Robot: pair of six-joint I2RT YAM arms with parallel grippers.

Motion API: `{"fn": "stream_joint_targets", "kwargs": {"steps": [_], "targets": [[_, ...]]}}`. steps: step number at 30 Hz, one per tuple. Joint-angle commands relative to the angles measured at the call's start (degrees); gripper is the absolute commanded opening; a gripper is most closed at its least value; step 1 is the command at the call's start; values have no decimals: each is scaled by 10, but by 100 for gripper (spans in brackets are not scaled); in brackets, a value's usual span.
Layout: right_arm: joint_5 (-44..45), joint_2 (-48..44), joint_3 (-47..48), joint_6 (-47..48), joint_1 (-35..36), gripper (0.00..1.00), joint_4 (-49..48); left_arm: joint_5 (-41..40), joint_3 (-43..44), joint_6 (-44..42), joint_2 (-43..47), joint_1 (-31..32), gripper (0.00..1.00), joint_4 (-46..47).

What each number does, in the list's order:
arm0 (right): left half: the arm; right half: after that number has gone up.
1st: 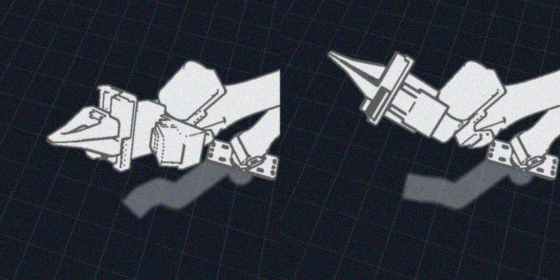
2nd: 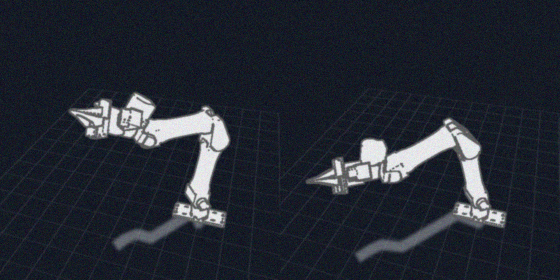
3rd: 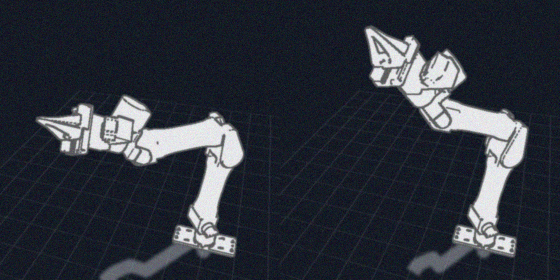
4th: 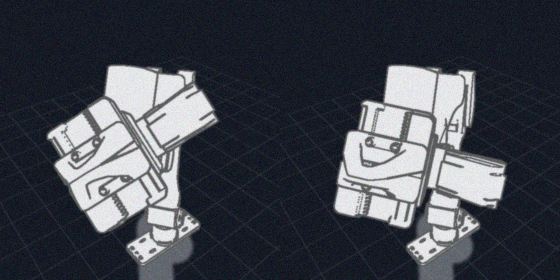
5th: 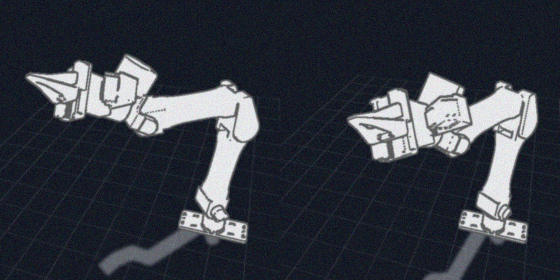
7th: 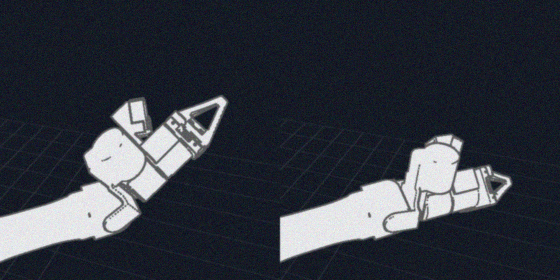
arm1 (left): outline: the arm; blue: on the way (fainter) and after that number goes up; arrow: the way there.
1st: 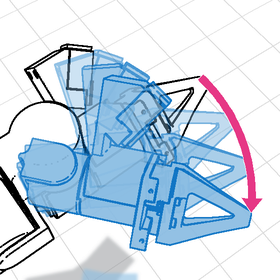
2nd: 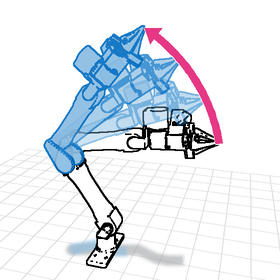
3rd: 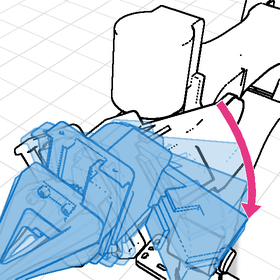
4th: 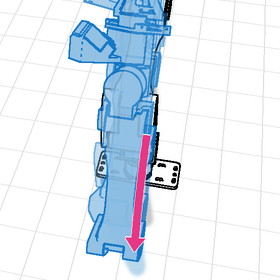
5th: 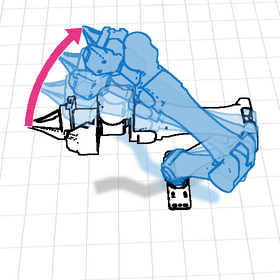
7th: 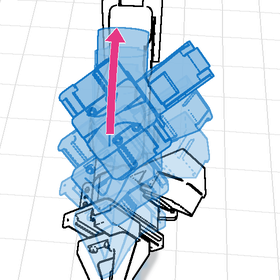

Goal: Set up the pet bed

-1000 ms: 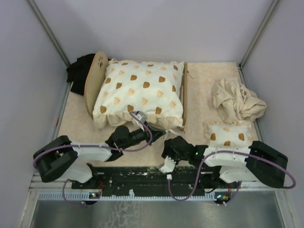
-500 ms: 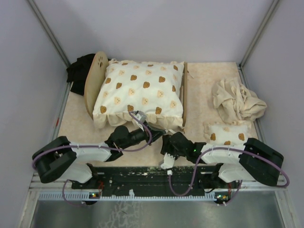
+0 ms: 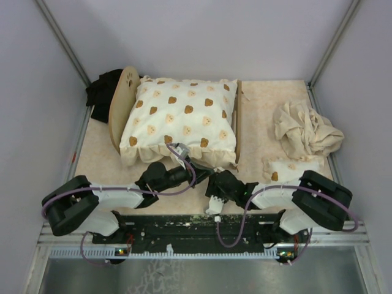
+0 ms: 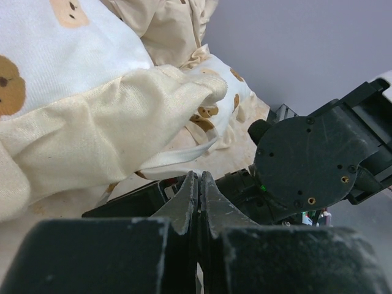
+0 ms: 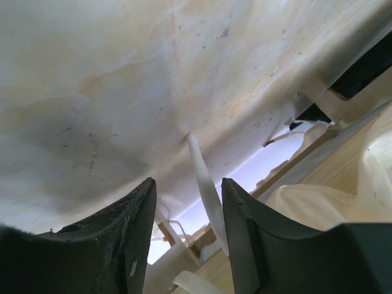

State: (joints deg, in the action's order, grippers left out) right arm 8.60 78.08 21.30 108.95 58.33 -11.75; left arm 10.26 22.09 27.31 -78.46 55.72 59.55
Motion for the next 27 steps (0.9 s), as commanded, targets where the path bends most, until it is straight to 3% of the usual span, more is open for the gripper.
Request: {"fn": "stream_joint_targets", "kwargs": {"steps": [1, 6, 11, 16, 21, 27], "targets": [[45, 29, 32, 27, -1, 47, -63, 15, 14, 10, -1, -3, 0, 27], [66, 53, 41, 34, -1, 37, -81, 12, 13, 9, -1, -3, 0, 27], [79, 58, 45, 27, -1, 1, -81, 11, 11, 7, 2, -3, 0, 27], [46, 26, 29, 17, -1, 0, -83, 3, 14, 3, 8, -4, 0, 8], [-24, -63, 21, -7, 22, 0, 28, -1, 18, -6, 16, -4, 0, -4], [-49, -118, 19, -145, 74, 0, 126, -4, 17, -11, 19, -5, 0, -11]]}}
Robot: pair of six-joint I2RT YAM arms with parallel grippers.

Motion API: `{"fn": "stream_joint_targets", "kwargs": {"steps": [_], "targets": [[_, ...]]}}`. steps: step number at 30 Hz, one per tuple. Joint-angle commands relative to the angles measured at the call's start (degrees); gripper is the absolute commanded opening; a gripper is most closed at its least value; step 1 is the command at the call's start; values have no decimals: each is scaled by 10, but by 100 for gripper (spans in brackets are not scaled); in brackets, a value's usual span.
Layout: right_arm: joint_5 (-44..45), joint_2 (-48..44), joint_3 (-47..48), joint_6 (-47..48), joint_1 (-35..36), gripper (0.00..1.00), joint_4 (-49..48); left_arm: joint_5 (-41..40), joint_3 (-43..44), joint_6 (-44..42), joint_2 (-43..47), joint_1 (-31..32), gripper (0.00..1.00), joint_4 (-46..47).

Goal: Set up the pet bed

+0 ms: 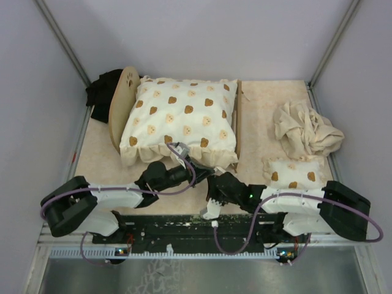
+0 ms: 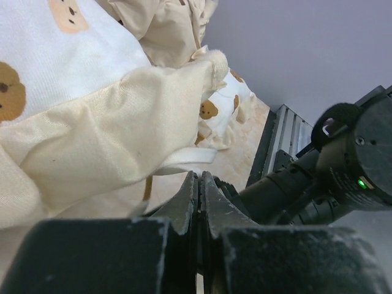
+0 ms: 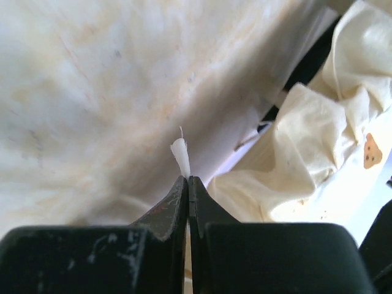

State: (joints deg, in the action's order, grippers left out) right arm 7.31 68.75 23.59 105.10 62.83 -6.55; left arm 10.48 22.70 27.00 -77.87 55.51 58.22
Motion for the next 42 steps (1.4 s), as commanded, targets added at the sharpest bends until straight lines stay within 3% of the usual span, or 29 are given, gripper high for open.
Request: {"fn": "stream_joint_targets", "kwargs": {"steps": [1, 7, 11, 19, 25, 30, 35, 39, 42], "targets": [[-35, -32, -7, -146, 38, 0, 84, -8, 10, -9, 16, -4, 0, 3], [-67, -104, -21, -403, 68, 0, 89, -14, 3, -22, 27, -8, 0, -19], [-54, -175, -63, -612, 72, 0, -39, -21, -3, -28, 29, -15, 0, -29], [47, -302, -141, -900, 72, 0, -152, -21, 0, -21, 24, -28, 0, -38], [173, -315, -175, -1113, 72, 0, -178, -22, 9, -18, 19, -31, 0, -48], [272, -280, -219, -1234, 73, 0, -242, -20, 12, -15, 28, -32, 0, -62], [417, -249, -203, -1328, 72, 0, -186, -5, -3, -6, 52, -32, 0, -83], [504, -241, -198, -1311, 68, 0, -203, 14, -30, 18, 79, -32, 0, -86], [477, -231, -200, -1253, 10, 0, -249, 35, -48, 35, 94, -32, 0, -81]]}}
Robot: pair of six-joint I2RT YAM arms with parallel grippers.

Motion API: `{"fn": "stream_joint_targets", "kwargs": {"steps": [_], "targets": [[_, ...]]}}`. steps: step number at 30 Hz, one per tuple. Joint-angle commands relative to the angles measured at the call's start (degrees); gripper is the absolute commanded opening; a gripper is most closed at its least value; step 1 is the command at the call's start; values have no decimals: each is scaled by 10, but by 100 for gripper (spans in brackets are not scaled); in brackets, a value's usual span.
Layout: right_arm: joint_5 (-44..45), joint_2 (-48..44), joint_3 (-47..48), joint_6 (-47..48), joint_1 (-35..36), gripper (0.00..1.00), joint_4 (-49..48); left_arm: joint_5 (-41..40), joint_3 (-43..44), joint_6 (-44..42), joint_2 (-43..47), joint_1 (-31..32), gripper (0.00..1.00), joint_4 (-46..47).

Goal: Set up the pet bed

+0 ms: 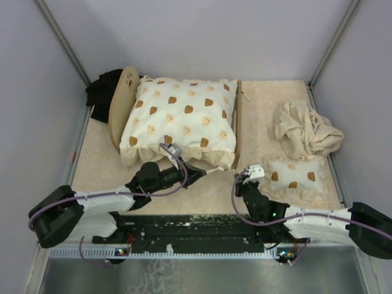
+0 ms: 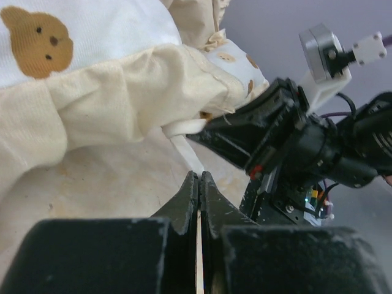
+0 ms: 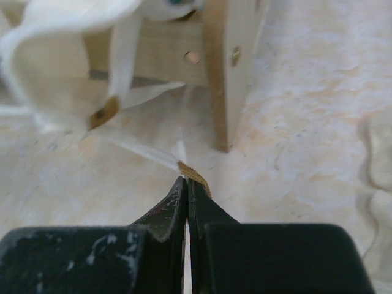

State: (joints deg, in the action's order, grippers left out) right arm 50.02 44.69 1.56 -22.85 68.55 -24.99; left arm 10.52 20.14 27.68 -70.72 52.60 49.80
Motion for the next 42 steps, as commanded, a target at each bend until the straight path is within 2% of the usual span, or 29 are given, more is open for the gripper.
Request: {"fn": "stream_joint_targets", "kwargs": {"steps": [1, 4, 7, 14, 17, 21, 24, 28, 32, 37, 42], "targets": [[29, 10, 22, 27, -76, 0, -62, 41, -26, 30, 26, -3, 0, 4], [-20, -1, 28, 40, -127, 0, -55, 54, -32, 34, 30, -3, 0, 3], [-52, -24, 28, 90, -130, 0, -71, 79, -33, 30, 22, -4, 0, 0], [-216, -70, -17, 217, -156, 0, -154, 114, -35, 8, -32, -3, 1, -30], [-313, -73, -17, 240, -196, 0, -157, 114, -26, 2, -52, -3, 7, -27], [-382, -65, 6, 243, -245, 0, -133, 107, 20, -25, -57, -3, 17, -62], [-390, -65, 20, 250, -248, 0, -108, 97, 68, -51, -62, -3, 26, -96], [-376, -69, 43, 213, -248, 0, -39, 95, 135, -76, -82, -1, 39, -131], [-332, -79, 76, 151, -248, 0, 65, 86, 170, -84, -110, 10, 43, -136], [-309, -81, 80, 133, -248, 0, 79, 59, 211, -96, -171, 30, 47, -136], [-324, -49, 129, 106, -248, 0, 159, 12, 236, -99, -206, 40, 47, -139]]}}
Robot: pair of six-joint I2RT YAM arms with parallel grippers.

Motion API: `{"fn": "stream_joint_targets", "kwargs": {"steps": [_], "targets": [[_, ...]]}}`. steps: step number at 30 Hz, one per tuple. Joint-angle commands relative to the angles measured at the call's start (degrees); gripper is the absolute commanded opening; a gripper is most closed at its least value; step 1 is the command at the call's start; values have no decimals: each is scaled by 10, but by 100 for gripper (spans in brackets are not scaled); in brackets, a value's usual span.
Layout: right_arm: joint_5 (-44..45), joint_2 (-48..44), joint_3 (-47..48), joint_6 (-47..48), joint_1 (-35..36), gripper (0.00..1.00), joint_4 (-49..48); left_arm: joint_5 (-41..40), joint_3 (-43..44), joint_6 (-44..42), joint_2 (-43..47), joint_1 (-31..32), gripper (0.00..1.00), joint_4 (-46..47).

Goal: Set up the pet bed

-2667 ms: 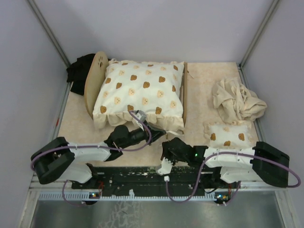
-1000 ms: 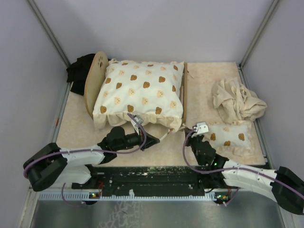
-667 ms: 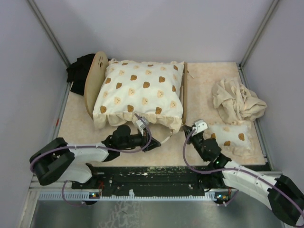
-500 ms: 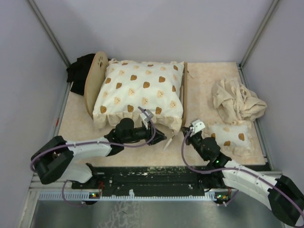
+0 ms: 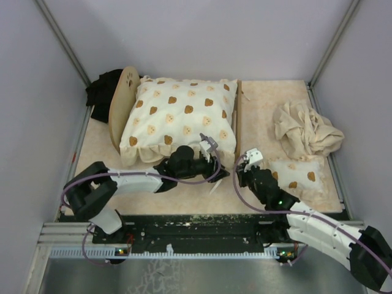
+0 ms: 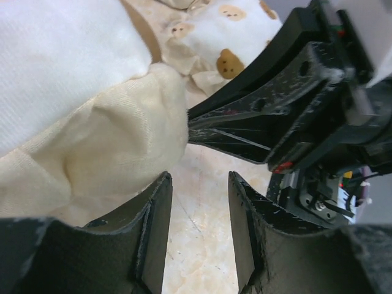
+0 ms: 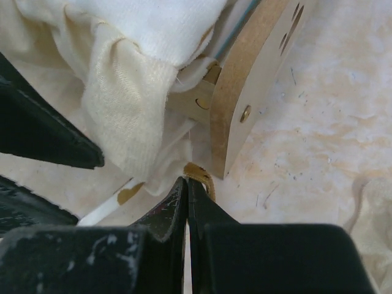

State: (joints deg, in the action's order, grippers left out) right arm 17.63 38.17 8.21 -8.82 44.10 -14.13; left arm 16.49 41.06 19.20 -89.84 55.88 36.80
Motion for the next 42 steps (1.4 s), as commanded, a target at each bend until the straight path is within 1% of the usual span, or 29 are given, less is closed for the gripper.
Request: {"fn": "stream_joint_targets", "kwargs": {"steps": [1, 3, 6, 9, 12, 13, 14, 16, 18, 19, 20, 21, 24, 29, 32, 34, 37, 40, 42], "targets": [[-7, 21, 72, -42, -3, 0, 65, -65, 31, -20, -17, 9, 48, -12], [-17, 24, 81, -61, -3, 0, 82, -97, 40, -34, -21, 13, 48, -24], [-22, 20, 91, -92, -3, 0, 102, -139, 59, -57, -29, 14, 45, -54], [-23, 18, 103, -106, -3, 0, 125, -158, 71, -73, -33, 16, 45, -76], [-31, 15, 106, -122, -3, 0, 132, -168, 65, -80, -32, 21, 45, -71], [-34, 14, 105, -129, -3, 0, 131, -168, 62, -83, -31, 22, 44, -67], [-37, 13, 104, -135, -3, 0, 130, -168, 60, -85, -31, 22, 40, -62], [-37, 10, 104, -148, -3, 0, 133, -166, 56, -88, -28, 22, 23, -56], [-33, 10, 109, -156, -3, 0, 154, -161, 55, -94, -19, 22, 8, -59], [-28, 10, 118, -156, -3, 0, 175, -160, 54, -97, -13, 22, 3, -60], [-23, 11, 130, -154, -3, 0, 204, -159, 52, -98, -5, 22, 0, -60], [-23, 12, 144, -149, -3, 0, 244, -158, 50, -101, 2, 21, 0, -60], [-32, 22, 190, -142, -3, 0, 312, -164, 49, -109, 21, 19, 0, -62], [-78, 54, 238, -149, -3, 0, 370, -152, 53, -109, 31, 10, 0, -65], [-110, 87, 265, -137, -3, 0, 413, -142, 57, -108, 33, 7, 0, -72], [-113, 114, 291, -135, -3, 0, 459, -138, 58, -102, 36, 3, 0, -76], [-85, 152, 331, -149, -3, 0, 520, -129, 55, -97, 42, -4, 0, -76], [-84, 167, 349, -158, -3, 0, 532, -119, 56, -94, 44, -10, 0, -76], [-133, 166, 350, -149, -3, 0, 518, -116, 57, -92, 43, -15, 0, -76]]}}
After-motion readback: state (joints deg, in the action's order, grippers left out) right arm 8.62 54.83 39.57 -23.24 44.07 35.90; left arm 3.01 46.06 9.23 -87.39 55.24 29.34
